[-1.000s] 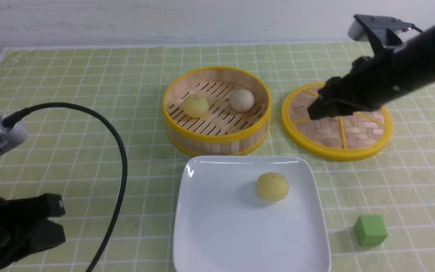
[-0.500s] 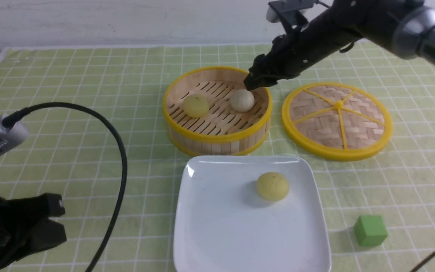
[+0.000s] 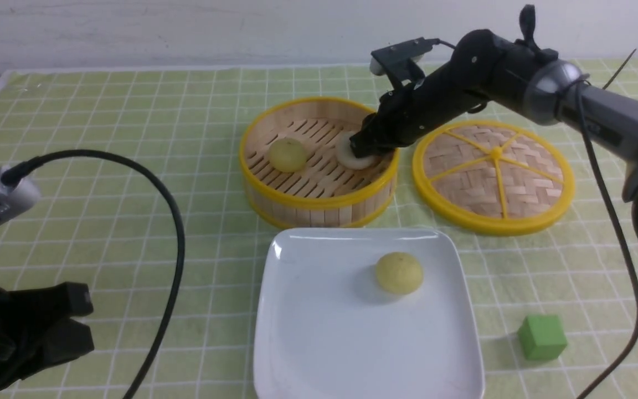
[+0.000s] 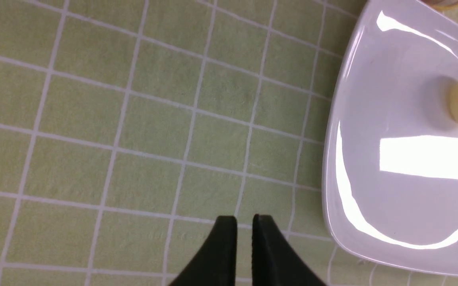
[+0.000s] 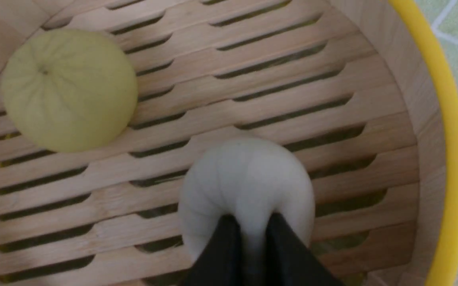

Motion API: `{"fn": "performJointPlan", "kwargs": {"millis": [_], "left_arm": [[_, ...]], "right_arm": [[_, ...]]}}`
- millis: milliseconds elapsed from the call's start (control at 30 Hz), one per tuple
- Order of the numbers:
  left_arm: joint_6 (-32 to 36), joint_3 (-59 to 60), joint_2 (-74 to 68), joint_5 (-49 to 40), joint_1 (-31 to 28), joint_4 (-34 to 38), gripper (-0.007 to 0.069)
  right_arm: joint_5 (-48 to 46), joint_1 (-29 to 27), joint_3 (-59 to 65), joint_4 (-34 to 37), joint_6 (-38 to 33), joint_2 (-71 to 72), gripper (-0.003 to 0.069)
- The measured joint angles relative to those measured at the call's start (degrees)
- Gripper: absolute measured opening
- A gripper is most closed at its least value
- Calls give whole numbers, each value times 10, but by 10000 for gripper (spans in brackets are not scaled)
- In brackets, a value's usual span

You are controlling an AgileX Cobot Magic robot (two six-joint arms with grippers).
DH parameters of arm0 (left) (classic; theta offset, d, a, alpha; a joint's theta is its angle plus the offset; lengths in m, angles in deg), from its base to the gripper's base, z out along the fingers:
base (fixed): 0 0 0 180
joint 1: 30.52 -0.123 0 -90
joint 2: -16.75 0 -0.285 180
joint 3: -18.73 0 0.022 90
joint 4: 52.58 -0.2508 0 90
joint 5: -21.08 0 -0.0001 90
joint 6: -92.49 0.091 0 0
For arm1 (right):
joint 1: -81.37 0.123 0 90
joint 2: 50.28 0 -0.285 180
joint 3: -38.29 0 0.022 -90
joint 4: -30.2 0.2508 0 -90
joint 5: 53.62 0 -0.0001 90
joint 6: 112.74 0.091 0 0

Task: Put the steamed buns into the plate on the green tablecloth.
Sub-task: 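Reach toward a bun in the bamboo steamer with the right gripper, then move the steamed bun from the bamboo steamer onto the white plate with the right gripper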

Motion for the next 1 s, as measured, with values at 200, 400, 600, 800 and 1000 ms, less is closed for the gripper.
{"fn": "performJointPlan", "kwargs": {"millis": [200, 400, 600, 800, 1000], "left_arm": [[0, 0, 0, 0, 0, -3, 97], [0, 0, 0, -1, 0, -4, 107], [0, 0, 0, -2, 0, -5, 108], [0, 0, 0, 2, 0, -34, 115], [0, 0, 0, 14, 0, -71, 125]], "right_arm": [[-137, -10, 0, -12, 3, 108, 23], [-261, -30, 23, -41, 79, 270, 23], [-264, -20, 228, -68, 182, 367, 23], [-214, 50, 474, -40, 155, 392, 26], [-16, 96, 572, -19, 113, 358, 64]]}}
